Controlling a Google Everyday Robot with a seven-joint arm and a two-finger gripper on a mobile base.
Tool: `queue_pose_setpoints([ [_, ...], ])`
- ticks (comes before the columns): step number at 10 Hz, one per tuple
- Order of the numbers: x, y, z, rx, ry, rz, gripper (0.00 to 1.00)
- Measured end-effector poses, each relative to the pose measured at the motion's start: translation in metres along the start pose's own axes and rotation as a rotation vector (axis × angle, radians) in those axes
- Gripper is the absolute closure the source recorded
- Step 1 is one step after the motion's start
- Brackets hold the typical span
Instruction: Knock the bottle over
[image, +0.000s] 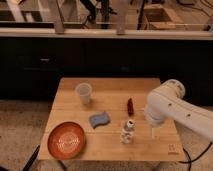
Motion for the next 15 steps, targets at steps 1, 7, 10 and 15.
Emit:
queue_pose_setpoints([
  [1, -0.006, -0.001, 0.002, 0.0, -0.003, -0.019, 0.23],
  [7, -0.035, -0.007, 0.018, -0.003, -0.014, -0.104, 0.74],
  [10, -0.041, -0.008, 0.023, -0.004, -0.014, -0.138, 0.99],
  [15, -0.089, -0.022, 0.032, 0.006, -0.03, -0.229, 1.0],
])
